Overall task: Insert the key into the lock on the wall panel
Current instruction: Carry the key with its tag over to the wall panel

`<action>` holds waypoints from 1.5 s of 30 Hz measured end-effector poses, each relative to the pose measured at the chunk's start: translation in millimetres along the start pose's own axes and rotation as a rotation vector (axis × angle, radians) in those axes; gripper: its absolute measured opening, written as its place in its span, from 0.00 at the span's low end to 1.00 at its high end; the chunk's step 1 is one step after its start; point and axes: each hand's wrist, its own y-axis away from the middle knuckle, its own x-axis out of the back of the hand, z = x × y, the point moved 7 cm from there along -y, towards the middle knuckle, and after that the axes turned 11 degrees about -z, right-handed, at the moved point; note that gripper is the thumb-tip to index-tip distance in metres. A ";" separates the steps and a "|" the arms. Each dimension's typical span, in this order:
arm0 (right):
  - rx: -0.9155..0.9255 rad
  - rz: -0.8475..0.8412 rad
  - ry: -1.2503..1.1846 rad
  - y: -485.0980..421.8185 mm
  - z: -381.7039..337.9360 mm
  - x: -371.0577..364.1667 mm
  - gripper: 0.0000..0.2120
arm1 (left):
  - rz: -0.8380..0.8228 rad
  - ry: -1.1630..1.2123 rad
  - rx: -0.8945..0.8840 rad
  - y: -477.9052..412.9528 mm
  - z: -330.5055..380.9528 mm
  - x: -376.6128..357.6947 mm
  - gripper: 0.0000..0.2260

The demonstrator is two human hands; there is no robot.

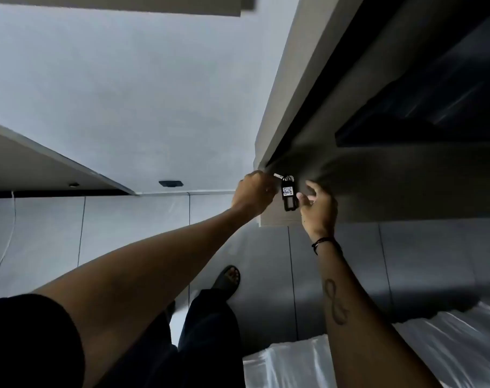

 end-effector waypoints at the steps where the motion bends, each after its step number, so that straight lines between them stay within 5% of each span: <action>1: -0.009 -0.005 -0.012 -9.4 3.6 -1.3 0.20 | -0.021 -0.012 0.007 -7.2 1.1 -5.1 0.08; 14: -0.054 -0.105 0.021 -70.1 11.4 -38.2 0.17 | 0.043 -0.037 0.051 -41.1 -1.5 -25.1 0.13; 17: -0.097 -0.159 -0.121 -73.4 15.6 -44.2 0.16 | 0.048 0.014 0.045 -39.4 -5.0 -23.7 0.11; 27: -0.126 -0.239 -0.514 -43.0 9.9 -45.5 0.08 | -0.071 0.530 0.154 -21.0 -32.8 -11.5 0.06; 45: 0.089 -0.407 -0.480 51.3 -185.8 -84.7 0.11 | 0.080 0.848 0.079 117.7 -83.8 159.2 0.08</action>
